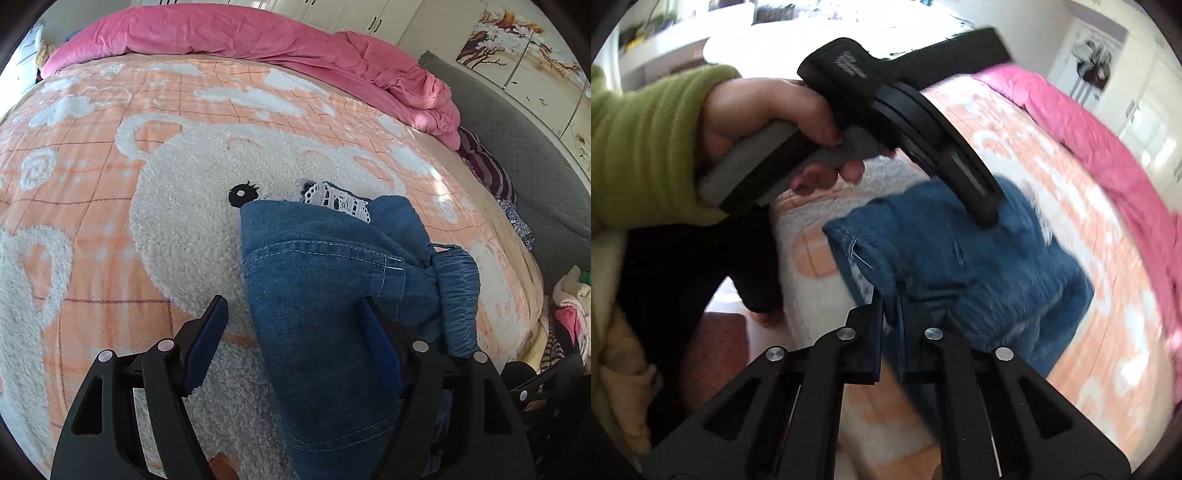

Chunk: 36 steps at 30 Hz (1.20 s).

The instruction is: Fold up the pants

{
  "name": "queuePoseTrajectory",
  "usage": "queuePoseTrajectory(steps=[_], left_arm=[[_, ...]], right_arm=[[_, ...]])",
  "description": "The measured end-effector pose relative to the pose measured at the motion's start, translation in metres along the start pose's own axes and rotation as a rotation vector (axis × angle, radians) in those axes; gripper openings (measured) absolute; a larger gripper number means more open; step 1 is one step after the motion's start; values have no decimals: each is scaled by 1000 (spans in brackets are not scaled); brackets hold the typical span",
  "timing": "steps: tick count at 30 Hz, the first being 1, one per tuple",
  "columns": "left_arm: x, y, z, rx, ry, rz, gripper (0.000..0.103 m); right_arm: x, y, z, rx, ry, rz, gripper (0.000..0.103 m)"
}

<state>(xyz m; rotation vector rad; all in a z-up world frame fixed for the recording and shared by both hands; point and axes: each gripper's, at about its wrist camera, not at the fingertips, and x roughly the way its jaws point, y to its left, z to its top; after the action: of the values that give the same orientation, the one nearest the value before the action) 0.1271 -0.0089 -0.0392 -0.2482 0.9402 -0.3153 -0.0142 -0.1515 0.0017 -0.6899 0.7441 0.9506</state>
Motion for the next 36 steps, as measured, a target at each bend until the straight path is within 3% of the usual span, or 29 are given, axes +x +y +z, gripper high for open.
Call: queuePoseTrajectory(steps=[4, 10, 14, 15, 17, 22, 26, 30, 36], left_arm=[[-2, -1, -2, -16, -14, -9, 72], [-28, -12, -8, -8, -65, -16, 71], [-51, -24, -13, 21, -109, -3, 71], [-56, -26, -14, 27, -120, 3, 71], [-68, -30, -15, 35, -143, 7, 72], [-88, -36, -18, 56, -178, 25, 72], [-97, -40, -21, 62, -185, 25, 72], [-103, -41, -24, 70, -199, 46, 76], [-102, -41, -26, 68, -203, 64, 77]], right_arm=[[6, -7, -18, 104, -11, 11, 3], [-7, -23, -25, 306, -63, 91, 18], [-35, -27, -30, 409, -134, 119, 21], [-43, -28, -32, 432, -153, 117, 26], [-58, -30, -35, 469, -188, 96, 36], [-89, -41, -35, 528, -255, 22, 48], [-99, -51, -33, 594, -287, -44, 66], [-99, -61, -35, 644, -292, -104, 73], [-94, -98, -44, 739, -259, -180, 75]])
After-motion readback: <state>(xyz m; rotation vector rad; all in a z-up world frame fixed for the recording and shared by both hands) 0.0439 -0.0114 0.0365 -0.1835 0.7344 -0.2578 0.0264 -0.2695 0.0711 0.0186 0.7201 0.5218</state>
